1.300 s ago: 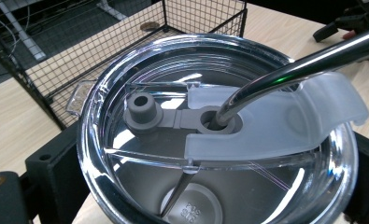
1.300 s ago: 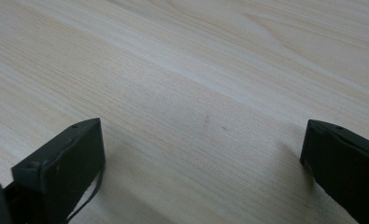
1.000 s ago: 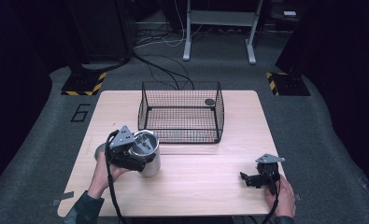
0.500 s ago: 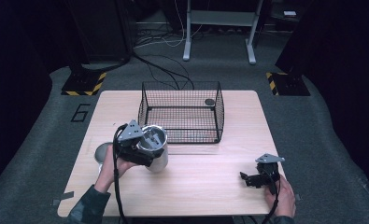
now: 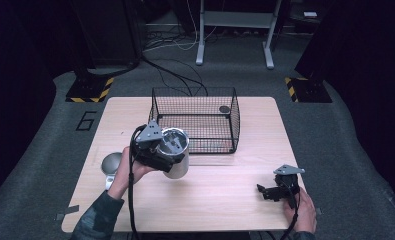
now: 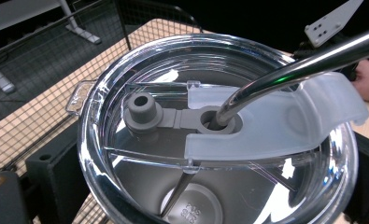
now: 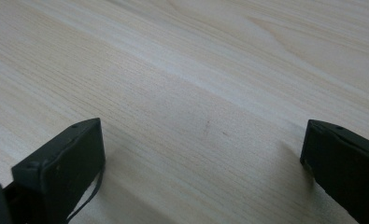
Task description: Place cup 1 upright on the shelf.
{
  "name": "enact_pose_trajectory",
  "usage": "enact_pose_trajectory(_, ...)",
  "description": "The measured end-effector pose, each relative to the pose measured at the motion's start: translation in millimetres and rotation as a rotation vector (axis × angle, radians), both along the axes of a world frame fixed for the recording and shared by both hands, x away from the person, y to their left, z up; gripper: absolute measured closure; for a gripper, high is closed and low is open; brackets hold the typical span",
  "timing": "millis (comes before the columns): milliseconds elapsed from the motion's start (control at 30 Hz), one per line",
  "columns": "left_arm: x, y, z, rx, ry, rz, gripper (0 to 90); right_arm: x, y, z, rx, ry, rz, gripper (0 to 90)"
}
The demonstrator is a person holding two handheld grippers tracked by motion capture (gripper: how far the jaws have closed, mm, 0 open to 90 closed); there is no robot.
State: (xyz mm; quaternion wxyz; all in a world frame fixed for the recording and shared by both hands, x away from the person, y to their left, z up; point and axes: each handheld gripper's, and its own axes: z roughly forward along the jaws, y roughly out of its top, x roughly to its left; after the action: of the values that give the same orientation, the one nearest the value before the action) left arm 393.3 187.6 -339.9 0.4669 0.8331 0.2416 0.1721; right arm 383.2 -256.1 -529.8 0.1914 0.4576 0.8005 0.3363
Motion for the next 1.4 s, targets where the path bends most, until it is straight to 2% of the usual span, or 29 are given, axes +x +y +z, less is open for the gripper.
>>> enact_pose_trajectory(67,2.3,-3.1,7.9,0.0,-0.001,-0.023,3.9,0.0,0.0,0.0,0.0,0.0,0.0,0.0)
enact_pose_trajectory(167,4.3,-5.5,11.8,-0.003,-0.012,-0.022,3.9,0.0,0.0,0.0,0.0,0.0,0.0,0.0)
enact_pose_trajectory(333,11.5,-11.1,19.7,-0.003,-0.006,-0.025,3.9,0.0,0.0,0.0,0.0,0.0,0.0,0.0)
enact_pose_trajectory(567,17.6,-17.9,25.8,-0.008,-0.015,-0.034,3.9,0.0,0.0,0.0,0.0,0.0,0.0,0.0)
enact_pose_trajectory(600,17.9,-18.6,26.4,-0.009,-0.007,-0.036,3.9,0.0,0.0,0.0,0.0,0.0,0.0,0.0)
enact_pose_trajectory(700,20.5,-23.8,28.4,-0.001,-0.024,-0.031,3.9,0.0,0.0,0.0,0.0,0.0,0.0,0.0)
enact_pose_trajectory(833,23.6,-28.8,31.2,-0.013,-0.014,-0.04,3.9,0.0,0.0,0.0,0.0,0.0,0.0,0.0)
enact_pose_trajectory(933,25.9,-32.9,34.8,-0.012,-0.035,-0.037,3.9,0.0,-0.1,0.0,0.0,0.0,0.0,0.0)
enact_pose_trajectory(1400,39.8,-43.6,44.1,-0.021,-0.037,-0.037,3.9,0.0,0.0,-0.1,0.0,0.0,0.0,0.0)
